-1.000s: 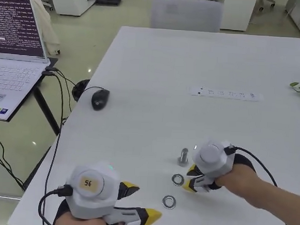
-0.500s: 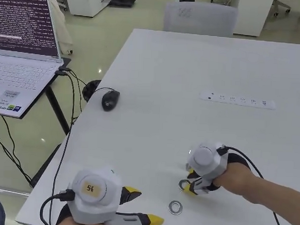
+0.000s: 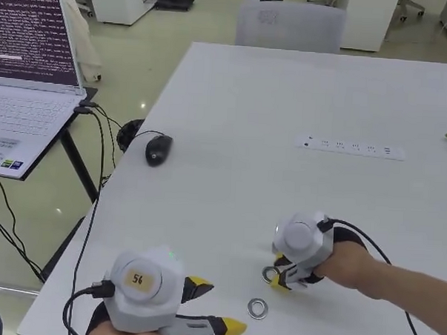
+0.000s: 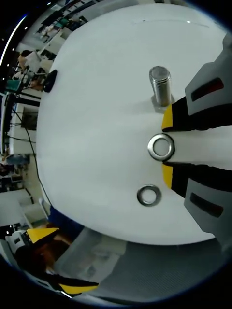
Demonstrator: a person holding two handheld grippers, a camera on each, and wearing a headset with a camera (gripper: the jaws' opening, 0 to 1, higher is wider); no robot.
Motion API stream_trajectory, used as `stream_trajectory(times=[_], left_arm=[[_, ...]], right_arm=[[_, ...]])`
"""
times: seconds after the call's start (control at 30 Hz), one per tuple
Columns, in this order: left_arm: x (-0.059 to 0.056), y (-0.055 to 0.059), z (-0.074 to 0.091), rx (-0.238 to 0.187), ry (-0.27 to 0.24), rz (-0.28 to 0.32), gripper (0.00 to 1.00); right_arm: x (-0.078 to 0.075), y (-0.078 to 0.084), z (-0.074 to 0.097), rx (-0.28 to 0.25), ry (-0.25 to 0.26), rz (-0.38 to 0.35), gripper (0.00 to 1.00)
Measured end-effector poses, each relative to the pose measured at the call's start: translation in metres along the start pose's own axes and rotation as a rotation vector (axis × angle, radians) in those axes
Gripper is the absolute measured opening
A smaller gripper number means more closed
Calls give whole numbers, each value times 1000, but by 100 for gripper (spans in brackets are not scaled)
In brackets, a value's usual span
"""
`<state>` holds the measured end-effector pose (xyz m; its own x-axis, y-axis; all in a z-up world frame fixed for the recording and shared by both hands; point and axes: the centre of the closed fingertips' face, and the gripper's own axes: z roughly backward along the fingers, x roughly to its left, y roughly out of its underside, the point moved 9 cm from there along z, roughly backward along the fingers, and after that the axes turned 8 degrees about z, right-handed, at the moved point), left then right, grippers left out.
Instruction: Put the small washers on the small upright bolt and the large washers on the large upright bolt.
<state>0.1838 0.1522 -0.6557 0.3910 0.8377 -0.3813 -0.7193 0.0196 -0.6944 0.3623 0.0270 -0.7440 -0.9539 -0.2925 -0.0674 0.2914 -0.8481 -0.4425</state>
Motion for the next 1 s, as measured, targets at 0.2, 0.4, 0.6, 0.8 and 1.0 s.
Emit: stream_trajectory(times=[0.2,0.4,0.6,0.8,1.0], left_arm=[[2,0,0,6,12,-6,49],[2,1,-2,27,34,-26,49],[3,-2,3,14,15,-16,49],[1,1,7,-8,-4,22,49],[2,6,8,-1,-17,23,48]], right_arm=[[1,0,0,5,-4,17,26],[2,0,1,-3,10,-4,24],[10,7,4,-17,9,-25,23],[15,17,10,-12,14,-47,22],[13,26,23,-34,35,-104,22]])
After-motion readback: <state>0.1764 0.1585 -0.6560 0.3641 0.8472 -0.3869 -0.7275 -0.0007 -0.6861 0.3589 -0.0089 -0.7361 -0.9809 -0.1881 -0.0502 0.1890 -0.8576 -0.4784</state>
